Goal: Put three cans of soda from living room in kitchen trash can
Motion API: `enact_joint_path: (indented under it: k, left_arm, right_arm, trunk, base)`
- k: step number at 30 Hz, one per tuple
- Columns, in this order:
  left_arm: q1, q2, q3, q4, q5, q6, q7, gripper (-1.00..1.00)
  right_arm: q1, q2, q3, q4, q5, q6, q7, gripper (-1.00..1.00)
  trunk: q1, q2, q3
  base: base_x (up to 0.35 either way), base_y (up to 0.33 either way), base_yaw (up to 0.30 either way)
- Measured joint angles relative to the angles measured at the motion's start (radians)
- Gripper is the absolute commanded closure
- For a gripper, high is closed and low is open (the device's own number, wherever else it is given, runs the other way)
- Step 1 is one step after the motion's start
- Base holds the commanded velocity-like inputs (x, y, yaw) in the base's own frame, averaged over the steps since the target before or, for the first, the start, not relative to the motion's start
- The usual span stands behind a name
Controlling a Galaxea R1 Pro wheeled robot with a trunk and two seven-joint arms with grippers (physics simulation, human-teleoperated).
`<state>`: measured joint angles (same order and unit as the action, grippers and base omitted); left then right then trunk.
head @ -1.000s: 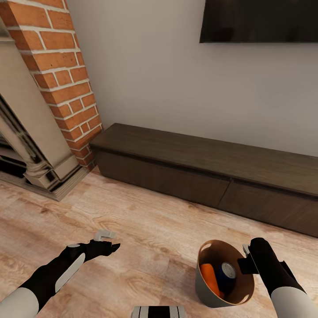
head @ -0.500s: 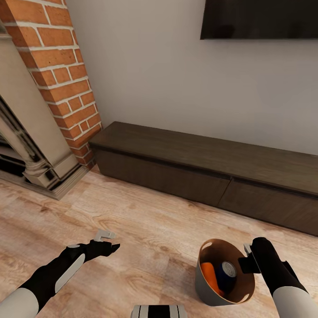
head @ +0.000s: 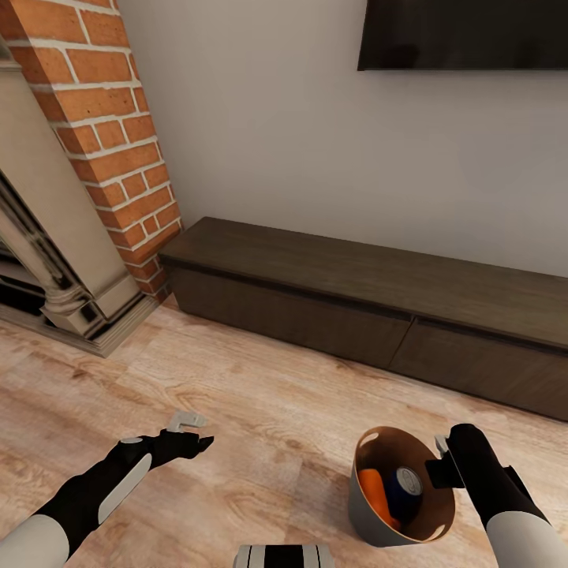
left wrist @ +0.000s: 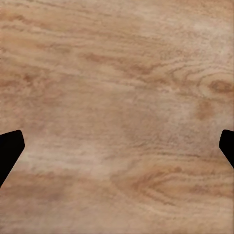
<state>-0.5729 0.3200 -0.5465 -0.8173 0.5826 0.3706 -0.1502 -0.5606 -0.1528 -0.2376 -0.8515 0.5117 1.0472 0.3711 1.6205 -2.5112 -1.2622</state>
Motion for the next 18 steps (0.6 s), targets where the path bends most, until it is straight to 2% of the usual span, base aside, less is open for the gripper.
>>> enact_joint_path:
  k: [4, 5, 9, 10, 11, 18]
  left_arm:
    - [0.0, 0.0, 0.0, 0.0, 0.0, 0.0, 0.0, -1.0]
    - [0.0, 0.0, 0.0, 0.0, 0.0, 0.0, 0.0, -1.0]
    - [-0.001, 0.0, -0.001, 0.001, 0.0, -0.001, 0.0, -1.0]
    - [-0.001, 0.0, -0.001, 0.001, 0.0, -0.001, 0.0, -1.0]
    - [-0.001, -0.001, -0.001, 0.001, 0.0, -0.001, 0.0, -1.0]
    - [-0.001, -0.001, -0.001, 0.001, 0.0, -0.002, 0.001, -1.0]
  right_arm:
    - [0.0, 0.0, 0.0, 0.0, 0.0, 0.0, 0.0, 1.0]
    - [0.0, 0.0, 0.0, 0.0, 0.0, 0.0, 0.0, -1.0]
    - [0.001, 0.001, 0.0, 0.003, 0.005, 0.0, 0.0, -1.0]
    - [0.001, 0.002, 0.0, 0.004, -0.014, 0.0, 0.004, -1.0]
    - [0.001, 0.002, 0.0, 0.003, 0.002, 0.0, 0.0, -1.0]
    - [0.001, 0.001, -0.001, 0.003, 0.004, 0.0, 0.0, -1.0]
  trunk:
    - [0.0, 0.0, 0.0]
    - [0.0, 0.0, 0.0]
    - [0.001, 0.0, 0.0]
    - [0.001, 0.0, 0.0]
    - [0.001, 0.0, 0.0]
    - [0.001, 0.0, 0.0]
  base:
    - [0.0, 0.0, 0.0]
    - [0.0, 0.0, 0.0]
    - [0.0, 0.0, 0.0]
    - [0.0, 0.0, 0.0]
    - [0.0, 0.0, 0.0]
    - [0.0, 0.0, 0.0]
